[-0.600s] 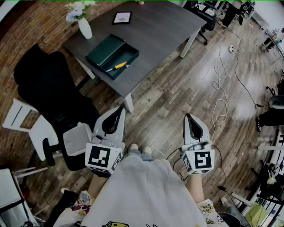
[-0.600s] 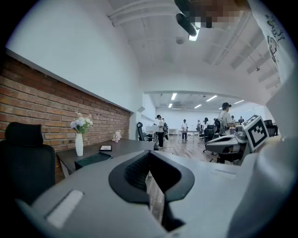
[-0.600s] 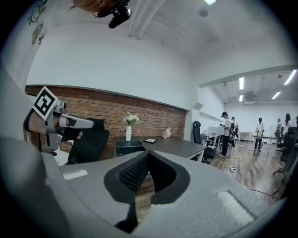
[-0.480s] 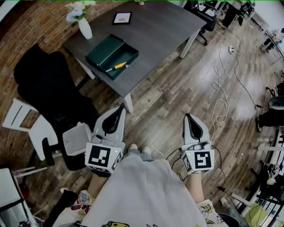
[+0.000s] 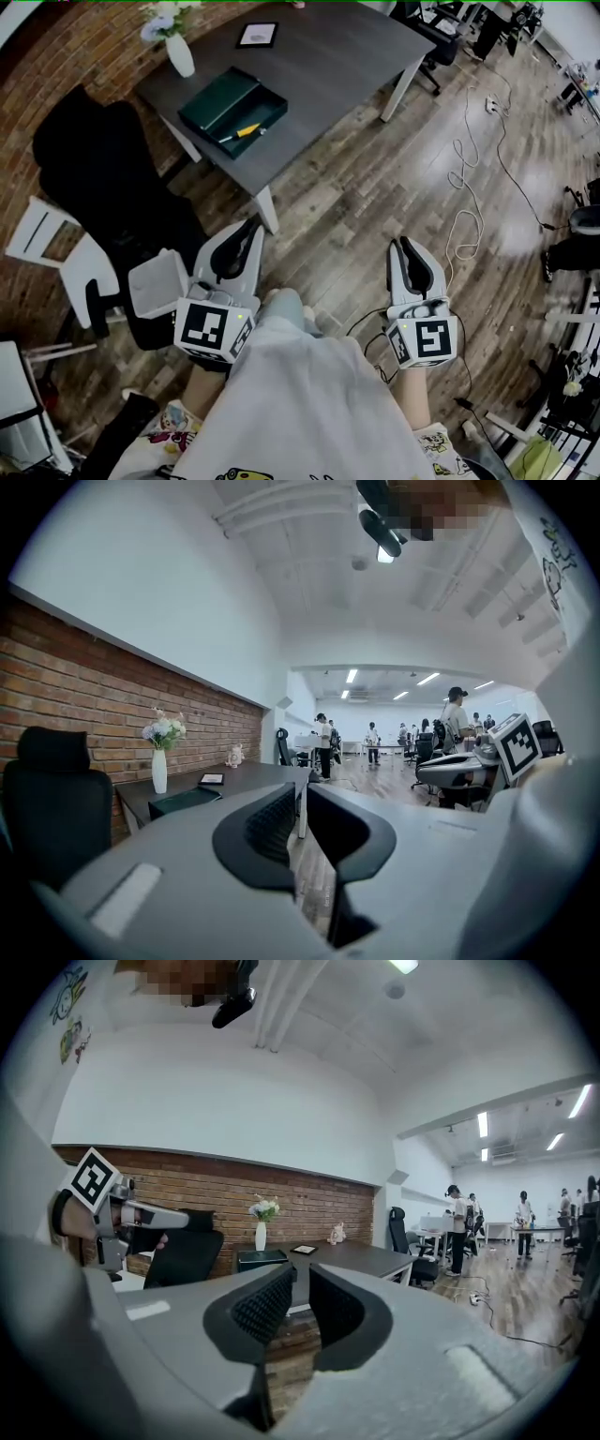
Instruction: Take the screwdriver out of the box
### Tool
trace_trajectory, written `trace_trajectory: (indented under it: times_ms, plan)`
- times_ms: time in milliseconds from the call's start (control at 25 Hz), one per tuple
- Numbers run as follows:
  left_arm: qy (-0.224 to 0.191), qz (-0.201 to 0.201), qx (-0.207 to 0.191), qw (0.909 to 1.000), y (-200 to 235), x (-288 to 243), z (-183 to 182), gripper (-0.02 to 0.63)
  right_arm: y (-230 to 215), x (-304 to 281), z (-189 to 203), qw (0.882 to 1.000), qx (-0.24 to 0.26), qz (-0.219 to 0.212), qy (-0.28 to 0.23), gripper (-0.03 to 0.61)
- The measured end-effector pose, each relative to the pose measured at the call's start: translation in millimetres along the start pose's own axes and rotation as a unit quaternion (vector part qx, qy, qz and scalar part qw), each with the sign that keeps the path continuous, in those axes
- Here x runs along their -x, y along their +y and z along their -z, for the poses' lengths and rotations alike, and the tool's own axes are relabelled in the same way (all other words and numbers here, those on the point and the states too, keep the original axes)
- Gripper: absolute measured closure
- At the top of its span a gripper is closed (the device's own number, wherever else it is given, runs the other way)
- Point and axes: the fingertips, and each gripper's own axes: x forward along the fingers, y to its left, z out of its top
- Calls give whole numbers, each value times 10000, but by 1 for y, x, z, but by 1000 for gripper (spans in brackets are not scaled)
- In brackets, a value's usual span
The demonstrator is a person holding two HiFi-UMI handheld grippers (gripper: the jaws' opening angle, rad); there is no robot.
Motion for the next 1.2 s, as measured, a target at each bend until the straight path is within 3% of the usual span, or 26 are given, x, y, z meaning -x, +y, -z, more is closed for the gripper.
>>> trace_trajectory:
  times_ms: [400, 600, 1200]
  plan:
    - [30, -17, 26, 10000, 16, -25, 2, 540, -7, -38, 2, 9998, -79, -171, 15, 469]
    - [31, -19, 130, 9999, 47, -66, 10, 532, -21, -86, 2, 9998, -58, -172, 58, 463]
    - [28, -109, 195, 9997, 145, -176, -16, 517, -57, -221, -27, 9994, -154, -229, 196, 439]
